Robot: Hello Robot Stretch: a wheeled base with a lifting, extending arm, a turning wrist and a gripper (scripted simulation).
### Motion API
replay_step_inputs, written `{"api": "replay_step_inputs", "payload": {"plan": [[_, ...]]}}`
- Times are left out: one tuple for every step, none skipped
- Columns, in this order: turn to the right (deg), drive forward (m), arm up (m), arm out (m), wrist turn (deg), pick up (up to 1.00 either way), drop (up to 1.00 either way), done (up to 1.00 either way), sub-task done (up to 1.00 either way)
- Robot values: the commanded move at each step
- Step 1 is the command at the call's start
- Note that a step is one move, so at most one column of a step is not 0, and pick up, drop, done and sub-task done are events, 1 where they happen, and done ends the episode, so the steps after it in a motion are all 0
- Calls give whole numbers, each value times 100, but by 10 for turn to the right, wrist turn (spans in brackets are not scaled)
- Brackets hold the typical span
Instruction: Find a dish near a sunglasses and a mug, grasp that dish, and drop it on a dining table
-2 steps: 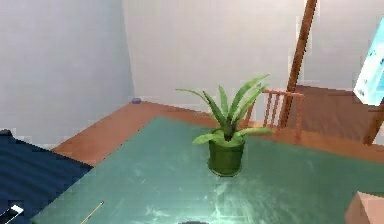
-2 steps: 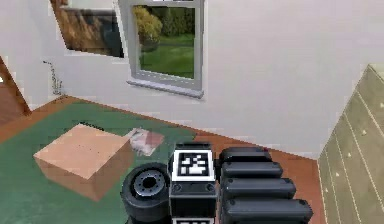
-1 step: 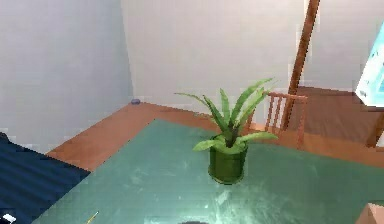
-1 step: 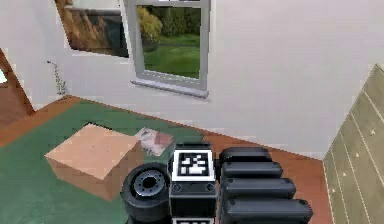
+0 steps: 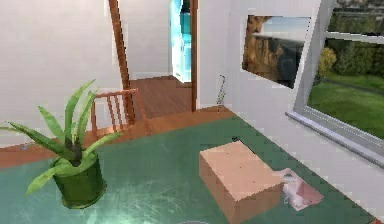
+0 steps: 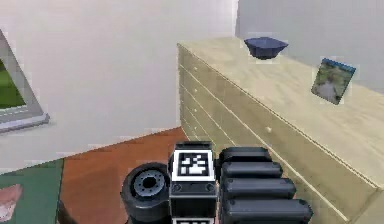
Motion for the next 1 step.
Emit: {"api": "replay_step_inputs", "payload": {"plan": [[120, 0, 0, 0, 0, 0, 0, 0, 0]]}}
